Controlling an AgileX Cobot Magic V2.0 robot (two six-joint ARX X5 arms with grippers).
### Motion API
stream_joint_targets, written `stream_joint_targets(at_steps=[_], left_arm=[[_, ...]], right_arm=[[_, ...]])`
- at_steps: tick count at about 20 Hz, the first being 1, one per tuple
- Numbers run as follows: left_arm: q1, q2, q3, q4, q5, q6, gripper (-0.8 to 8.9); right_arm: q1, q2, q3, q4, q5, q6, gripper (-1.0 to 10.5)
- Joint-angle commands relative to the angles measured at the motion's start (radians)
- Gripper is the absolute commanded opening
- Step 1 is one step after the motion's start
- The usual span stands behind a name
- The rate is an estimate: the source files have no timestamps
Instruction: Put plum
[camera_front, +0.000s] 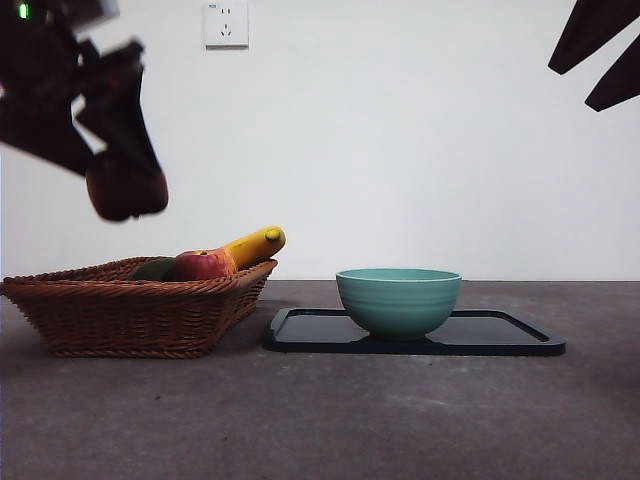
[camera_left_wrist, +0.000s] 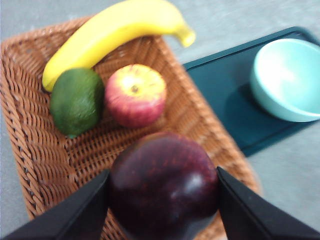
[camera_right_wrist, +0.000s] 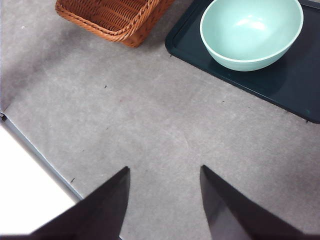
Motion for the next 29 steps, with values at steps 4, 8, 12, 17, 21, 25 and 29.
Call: stream_joint_targets(at_steps=[4,8,12,17,21,25,29], left_arm=[[0.026,0.148,-0.016,0.126,-0.023,0.042,2.44],[0.027,0.261,-0.016,0.167,-0.023,0.054,2.44],[0.027,0.309,-0.016,0.182,-0.023,0.053,2.45],[0.027,0.309,-0.016,0.170,-0.023,0.054,2.62],[0.024,0.309,-0.016,0.143,-0.023,0.053,4.05],[0.019,0.307,-0.010,0.140,-0.023,0.049,4.11],[0.019,0.285,0.006,0.138,-0.023,0.048,4.11]], right_arm=[[0.006,0.004,0.009,0.009,-0.002,-0.002,2.2],[0.006,0.004,0.009,0.009,-0.002,0.003,2.2],[0.006,0.004,0.009,0.009,-0.002,0.005,2.2],[0.006,0.004,0.009,0.010,-0.002,0.004,2.2],[0.006,0.004,0.009,0.010,-0.002,0.004,2.2],[0.006,0.004,0.009,0.010,-0.002,0.004,2.2],[0.006,0.004,0.009,0.009,-0.002,0.005,2.2]])
